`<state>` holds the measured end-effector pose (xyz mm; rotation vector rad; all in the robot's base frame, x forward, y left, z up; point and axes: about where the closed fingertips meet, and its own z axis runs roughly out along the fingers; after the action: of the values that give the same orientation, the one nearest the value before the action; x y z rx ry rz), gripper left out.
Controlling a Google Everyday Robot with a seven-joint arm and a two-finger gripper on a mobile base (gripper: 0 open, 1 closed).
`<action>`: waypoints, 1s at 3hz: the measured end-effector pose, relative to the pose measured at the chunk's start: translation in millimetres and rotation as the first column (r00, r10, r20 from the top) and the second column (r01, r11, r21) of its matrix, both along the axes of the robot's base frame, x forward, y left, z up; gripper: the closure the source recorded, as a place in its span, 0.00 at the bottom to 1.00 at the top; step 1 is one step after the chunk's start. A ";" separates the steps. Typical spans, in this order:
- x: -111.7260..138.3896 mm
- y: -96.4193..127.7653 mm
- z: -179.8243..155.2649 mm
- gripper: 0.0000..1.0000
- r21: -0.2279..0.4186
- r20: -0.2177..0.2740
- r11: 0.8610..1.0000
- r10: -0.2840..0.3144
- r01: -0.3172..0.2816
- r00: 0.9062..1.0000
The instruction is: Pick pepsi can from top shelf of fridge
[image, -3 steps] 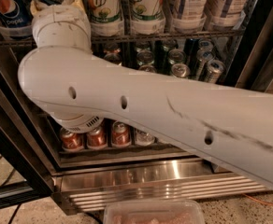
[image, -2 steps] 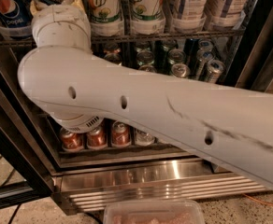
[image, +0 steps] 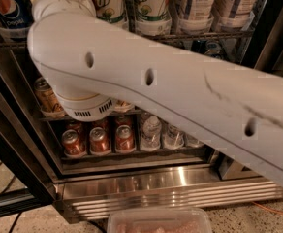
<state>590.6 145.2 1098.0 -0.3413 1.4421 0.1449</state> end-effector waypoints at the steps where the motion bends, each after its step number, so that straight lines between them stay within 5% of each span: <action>1: 1.8 -0.2 6.5 1.00 0.017 -0.063 0.999 0.038 -0.037 0.997; 3: -7.8 -14.6 -1.2 1.00 0.052 -0.169 0.995 0.096 -0.088 0.981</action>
Offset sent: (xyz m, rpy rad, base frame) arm 0.0060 -0.0064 -0.0003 0.0581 0.1851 0.0832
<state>582.8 130.5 1096.8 -0.3661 1.5911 0.2868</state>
